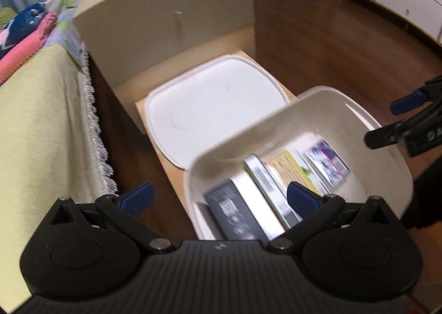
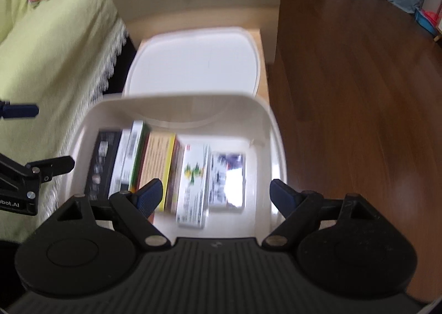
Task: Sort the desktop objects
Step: 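Move both tools from the basin toward the white tray lid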
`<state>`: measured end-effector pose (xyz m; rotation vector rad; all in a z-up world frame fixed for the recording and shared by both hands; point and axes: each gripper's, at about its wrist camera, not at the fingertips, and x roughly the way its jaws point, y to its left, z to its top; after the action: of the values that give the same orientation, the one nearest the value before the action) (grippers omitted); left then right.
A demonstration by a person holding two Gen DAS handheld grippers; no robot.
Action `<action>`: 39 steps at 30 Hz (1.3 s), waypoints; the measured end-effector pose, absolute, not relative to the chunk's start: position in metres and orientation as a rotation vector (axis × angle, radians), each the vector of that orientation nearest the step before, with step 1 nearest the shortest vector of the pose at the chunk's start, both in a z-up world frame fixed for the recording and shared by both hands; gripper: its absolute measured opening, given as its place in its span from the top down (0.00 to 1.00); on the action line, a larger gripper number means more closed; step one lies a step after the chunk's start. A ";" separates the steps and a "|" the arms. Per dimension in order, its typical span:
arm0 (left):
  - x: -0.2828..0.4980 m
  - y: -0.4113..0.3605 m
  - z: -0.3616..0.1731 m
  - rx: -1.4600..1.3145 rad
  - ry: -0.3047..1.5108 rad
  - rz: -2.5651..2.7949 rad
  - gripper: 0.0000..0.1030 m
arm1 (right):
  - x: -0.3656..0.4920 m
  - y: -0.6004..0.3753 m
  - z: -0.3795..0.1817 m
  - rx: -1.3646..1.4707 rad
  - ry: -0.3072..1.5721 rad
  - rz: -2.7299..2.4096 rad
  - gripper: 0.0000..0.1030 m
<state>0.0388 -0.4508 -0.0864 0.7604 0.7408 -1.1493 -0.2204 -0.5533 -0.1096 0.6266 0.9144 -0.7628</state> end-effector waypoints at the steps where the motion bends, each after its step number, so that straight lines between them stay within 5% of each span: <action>1: 0.046 -0.453 -0.084 0.754 0.736 -1.138 0.00 | -0.221 -0.560 -0.106 0.637 0.901 -0.760 0.20; 17: 0.166 -0.531 -0.109 0.713 0.767 -1.072 0.00 | -0.178 -0.697 -0.094 0.604 0.869 -0.773 0.22; 39: 0.207 -0.563 -0.184 0.721 0.861 -1.196 0.00 | -0.155 -0.797 -0.163 0.818 0.856 -0.668 0.22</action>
<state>0.2069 -0.5626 -0.1843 0.7206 0.8615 -1.1957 -0.1550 -0.7971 -0.1632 0.8178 0.8565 -0.6677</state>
